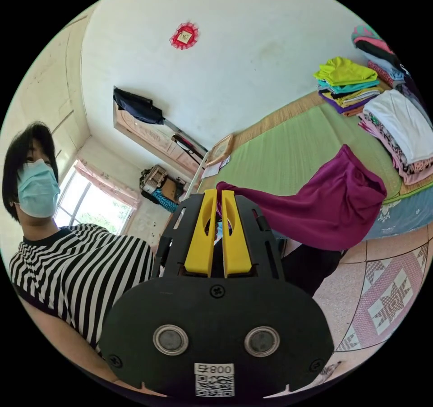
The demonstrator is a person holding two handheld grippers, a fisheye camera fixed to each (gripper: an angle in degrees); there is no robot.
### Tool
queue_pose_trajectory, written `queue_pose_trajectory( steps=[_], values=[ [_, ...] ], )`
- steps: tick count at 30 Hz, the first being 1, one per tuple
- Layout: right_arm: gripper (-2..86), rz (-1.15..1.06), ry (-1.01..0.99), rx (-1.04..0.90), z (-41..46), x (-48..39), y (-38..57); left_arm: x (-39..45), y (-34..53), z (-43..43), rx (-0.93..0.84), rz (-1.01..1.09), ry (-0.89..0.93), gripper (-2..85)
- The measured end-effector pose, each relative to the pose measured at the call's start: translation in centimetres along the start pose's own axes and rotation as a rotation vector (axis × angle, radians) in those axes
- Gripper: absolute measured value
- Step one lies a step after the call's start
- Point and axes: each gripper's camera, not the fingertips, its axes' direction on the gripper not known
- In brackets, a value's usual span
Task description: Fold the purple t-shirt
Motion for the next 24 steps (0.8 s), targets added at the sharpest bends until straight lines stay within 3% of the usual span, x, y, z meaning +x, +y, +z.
queue_pose_trajectory(
  steps=[17, 24],
  values=[
    [1.5, -0.033, -0.025, -0.006, -8.6, 0.4, 5.4, -8.8, -5.0, 8.9, -0.182, -0.322, 0.219, 8.9],
    [1.5, -0.033, -0.040, 0.006, -11.6, 0.9, 6.5, -10.1, -4.3, 11.0, -0.249, -0.396, 0.193, 7.0]
  ],
)
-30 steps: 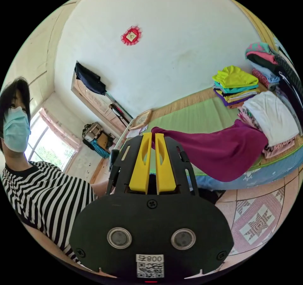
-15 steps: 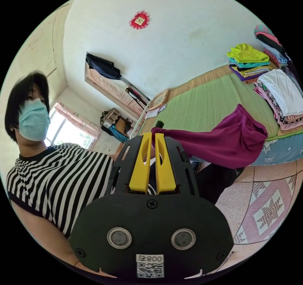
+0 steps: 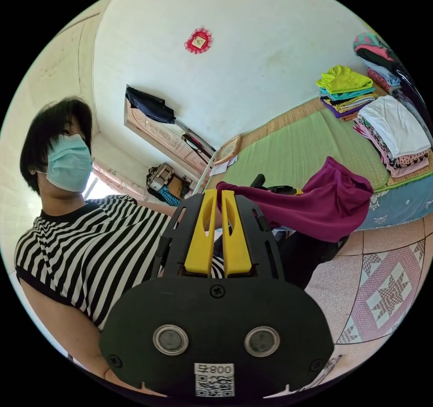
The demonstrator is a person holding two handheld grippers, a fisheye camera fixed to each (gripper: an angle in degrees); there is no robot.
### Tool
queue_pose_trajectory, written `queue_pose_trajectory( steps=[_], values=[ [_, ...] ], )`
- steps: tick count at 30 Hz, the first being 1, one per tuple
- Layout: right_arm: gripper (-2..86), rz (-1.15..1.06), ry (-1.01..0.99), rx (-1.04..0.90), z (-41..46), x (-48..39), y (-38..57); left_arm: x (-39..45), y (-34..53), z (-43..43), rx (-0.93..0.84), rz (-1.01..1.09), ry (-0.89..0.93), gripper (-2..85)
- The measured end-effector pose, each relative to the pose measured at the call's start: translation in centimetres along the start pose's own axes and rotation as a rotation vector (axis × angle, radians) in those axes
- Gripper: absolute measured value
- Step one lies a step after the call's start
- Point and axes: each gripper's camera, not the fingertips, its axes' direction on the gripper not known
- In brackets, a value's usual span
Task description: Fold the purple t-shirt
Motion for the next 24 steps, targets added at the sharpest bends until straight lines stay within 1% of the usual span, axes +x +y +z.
queue_pose_trajectory(
  steps=[3, 7, 10, 12, 15, 20, 24],
  values=[
    [1.5, 0.007, 0.012, 0.003, -1.0, 0.3, 0.5, -0.4, 1.0, 0.2, -0.021, 0.005, -0.003, 3.3],
    [1.5, 0.016, 0.011, 0.031, -2.5, 1.1, 1.2, -1.1, 3.2, -1.5, 0.018, 0.015, 0.052, 1.9],
    [1.5, 0.008, 0.030, 0.060, -3.8, 1.2, 1.6, -1.2, 5.7, -4.3, 0.091, 0.033, 0.159, 1.4],
    [1.5, -0.008, 0.042, 0.087, -4.8, 1.0, 1.7, -0.4, 8.0, -7.2, 0.142, 0.085, 0.249, 1.2],
    [1.5, -0.040, 0.057, 0.145, -6.8, 0.5, 2.0, 1.2, 11.5, -12.0, 0.226, 0.178, 0.321, 1.1],
    [1.5, -0.106, 0.067, 0.242, -9.4, -1.0, 2.9, 3.5, 18.8, -19.7, 0.401, 0.301, 0.397, 1.0],
    [1.4, -0.177, 0.022, 0.297, -10.5, -2.7, 3.4, 6.4, 25.2, -24.9, 0.521, 0.437, 0.445, 0.9]
  ],
)
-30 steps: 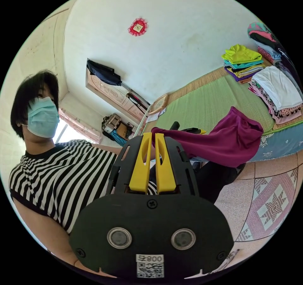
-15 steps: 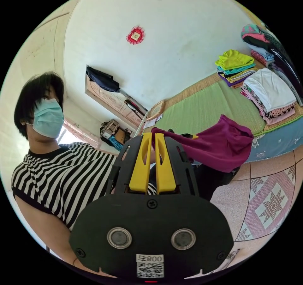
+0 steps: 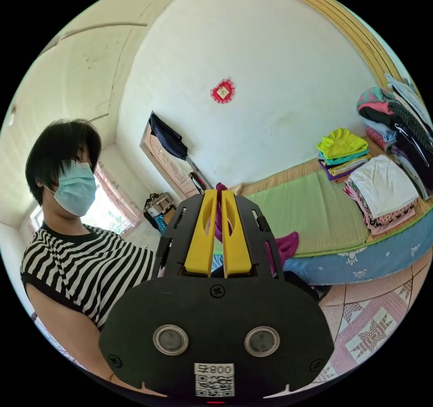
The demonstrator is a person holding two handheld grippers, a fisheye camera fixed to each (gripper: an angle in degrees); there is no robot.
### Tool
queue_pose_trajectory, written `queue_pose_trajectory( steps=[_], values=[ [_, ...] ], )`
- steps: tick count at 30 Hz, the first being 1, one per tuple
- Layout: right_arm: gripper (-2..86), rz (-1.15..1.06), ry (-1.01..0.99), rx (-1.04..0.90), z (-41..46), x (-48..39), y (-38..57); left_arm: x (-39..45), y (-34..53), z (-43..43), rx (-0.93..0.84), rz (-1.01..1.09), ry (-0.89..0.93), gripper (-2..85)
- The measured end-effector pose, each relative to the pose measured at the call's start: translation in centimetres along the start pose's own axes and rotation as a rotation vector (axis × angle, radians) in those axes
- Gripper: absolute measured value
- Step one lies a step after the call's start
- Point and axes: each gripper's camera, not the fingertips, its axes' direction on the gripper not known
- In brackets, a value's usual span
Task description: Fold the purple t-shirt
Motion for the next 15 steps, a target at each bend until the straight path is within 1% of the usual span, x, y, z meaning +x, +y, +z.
queue_pose_trajectory(
  steps=[3, 7, 11, 15],
  values=[
    [1.3, -0.065, -0.025, 0.045, -0.8, -2.0, -0.4, 5.5, 0.9, -2.4, 0.056, 0.138, 0.049, 0.9],
    [1.3, -0.185, -0.059, 0.127, -2.4, -6.1, -1.3, 12.2, 1.9, -4.5, 0.081, 0.312, 0.091, 0.9],
    [1.3, -0.282, -0.053, 0.181, -3.7, -9.9, -1.7, 19.7, 3.8, -7.0, 0.106, 0.510, 0.087, 0.9],
    [1.3, -0.368, -0.101, 0.247, -5.2, -13.6, -1.4, 26.0, 6.7, -9.6, 0.140, 0.664, 0.039, 0.8]
  ],
)
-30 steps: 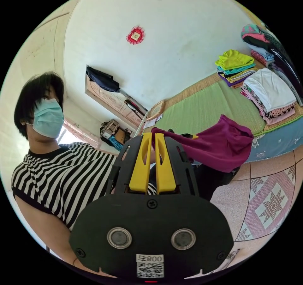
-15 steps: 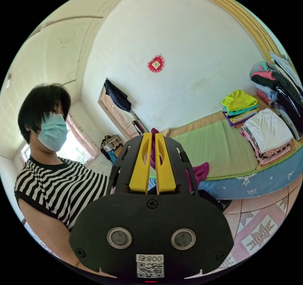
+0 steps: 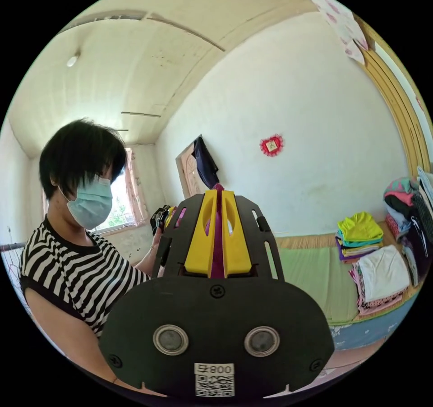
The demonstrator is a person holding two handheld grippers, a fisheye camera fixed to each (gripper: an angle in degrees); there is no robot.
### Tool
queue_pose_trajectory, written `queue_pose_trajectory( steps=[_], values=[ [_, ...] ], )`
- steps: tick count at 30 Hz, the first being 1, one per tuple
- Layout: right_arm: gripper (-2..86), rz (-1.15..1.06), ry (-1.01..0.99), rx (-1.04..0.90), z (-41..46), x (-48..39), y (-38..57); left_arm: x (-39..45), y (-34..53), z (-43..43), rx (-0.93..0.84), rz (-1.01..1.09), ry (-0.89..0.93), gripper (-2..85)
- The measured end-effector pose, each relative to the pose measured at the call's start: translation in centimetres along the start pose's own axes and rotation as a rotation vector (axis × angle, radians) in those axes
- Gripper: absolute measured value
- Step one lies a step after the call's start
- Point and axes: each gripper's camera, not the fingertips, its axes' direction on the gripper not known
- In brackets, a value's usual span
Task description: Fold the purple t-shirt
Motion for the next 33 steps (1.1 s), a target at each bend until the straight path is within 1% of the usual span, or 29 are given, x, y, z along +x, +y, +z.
queue_pose_trajectory(
  steps=[4, 9, 14, 19, 23, 26, 28, 29, 31, 32, 33],
  values=[
    [1.3, -0.081, -0.018, 0.049, -0.9, -3.4, -1.2, 5.3, -1.1, -1.7, 0.014, 0.132, -0.004, 0.9],
    [1.3, -0.182, -0.018, 0.073, -0.8, -6.9, -2.6, 12.1, -2.3, -3.7, 0.047, 0.305, -0.077, 1.0],
    [1.1, -0.263, -0.007, 0.103, 0.6, -9.0, -3.6, 15.6, -3.1, -5.1, 0.084, 0.402, -0.144, 0.9],
    [1.0, -0.299, 0.015, 0.099, 5.4, -7.9, -5.8, 16.6, -4.6, -5.2, 0.075, 0.458, -0.256, 0.9],
    [0.9, -0.300, 0.047, 0.065, 10.9, -5.0, -7.9, 14.5, -6.8, -4.4, 0.063, 0.465, -0.351, 0.9],
    [0.9, -0.277, 0.083, 0.015, 17.1, -0.8, -10.1, 10.8, -9.0, -3.0, 0.036, 0.459, -0.441, 1.0],
    [1.0, -0.231, 0.099, -0.042, 23.4, 4.2, -11.8, 7.7, -10.6, -1.9, 0.007, 0.447, -0.506, 1.0],
    [1.0, -0.215, 0.097, -0.057, 25.1, 5.6, -12.3, 5.0, -11.7, -1.0, -0.015, 0.428, -0.549, 1.1],
    [1.0, -0.161, 0.120, -0.130, 32.7, 12.0, -13.6, 0.1, -13.4, 0.1, -0.049, 0.374, -0.609, 1.2],
    [1.0, -0.149, 0.132, -0.156, 34.9, 13.8, -13.9, -3.7, -14.5, 0.9, -0.074, 0.326, -0.647, 1.3],
    [1.1, -0.116, 0.155, -0.212, 39.4, 17.6, -14.3, -7.7, -15.4, 1.7, -0.107, 0.273, -0.690, 1.4]
  ],
)
